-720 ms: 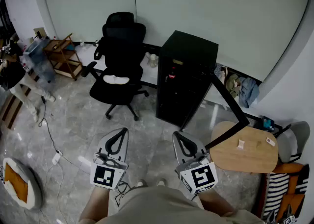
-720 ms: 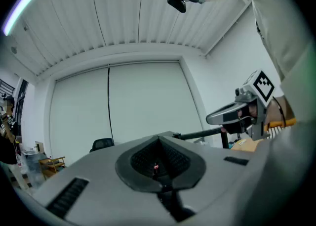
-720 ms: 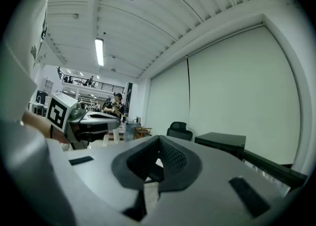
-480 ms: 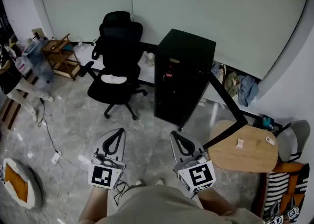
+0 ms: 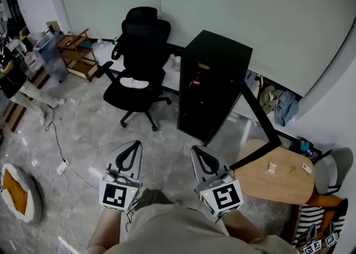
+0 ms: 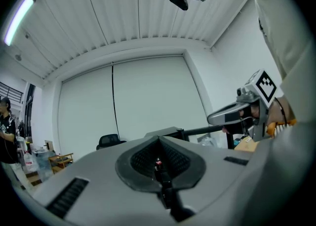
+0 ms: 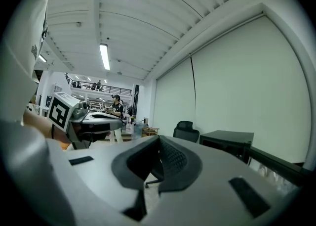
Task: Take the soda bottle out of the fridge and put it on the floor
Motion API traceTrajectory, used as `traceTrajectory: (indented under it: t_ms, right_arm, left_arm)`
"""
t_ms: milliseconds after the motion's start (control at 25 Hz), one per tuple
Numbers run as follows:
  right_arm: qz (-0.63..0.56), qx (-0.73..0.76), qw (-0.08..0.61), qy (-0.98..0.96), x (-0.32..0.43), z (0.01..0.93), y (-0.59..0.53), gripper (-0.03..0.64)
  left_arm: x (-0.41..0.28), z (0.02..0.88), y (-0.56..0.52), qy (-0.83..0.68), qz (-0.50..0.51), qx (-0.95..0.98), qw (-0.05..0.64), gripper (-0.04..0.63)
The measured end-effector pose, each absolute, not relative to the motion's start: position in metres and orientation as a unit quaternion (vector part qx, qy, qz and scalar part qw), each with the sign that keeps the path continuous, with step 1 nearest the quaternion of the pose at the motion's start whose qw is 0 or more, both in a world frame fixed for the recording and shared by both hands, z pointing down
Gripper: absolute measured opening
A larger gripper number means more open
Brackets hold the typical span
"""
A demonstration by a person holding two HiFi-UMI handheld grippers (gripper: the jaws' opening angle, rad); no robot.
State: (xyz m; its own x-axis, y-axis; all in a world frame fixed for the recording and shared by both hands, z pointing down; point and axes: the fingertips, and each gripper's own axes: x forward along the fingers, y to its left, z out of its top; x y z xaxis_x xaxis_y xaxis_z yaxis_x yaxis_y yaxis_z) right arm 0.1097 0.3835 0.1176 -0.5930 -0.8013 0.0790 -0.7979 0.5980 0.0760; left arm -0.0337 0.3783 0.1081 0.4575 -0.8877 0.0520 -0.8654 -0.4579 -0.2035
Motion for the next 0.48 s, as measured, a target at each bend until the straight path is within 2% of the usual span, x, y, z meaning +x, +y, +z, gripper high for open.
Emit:
traceTrajectory:
  t_ms: [480]
  right_arm:
    - [-0.025,0.432,0.044,-0.900,0.112,0.130,0.354,-0.003]
  left_arm:
    - [-0.036,0.125,0.348,0.534,-0.072,-0.840,0.069,0.006]
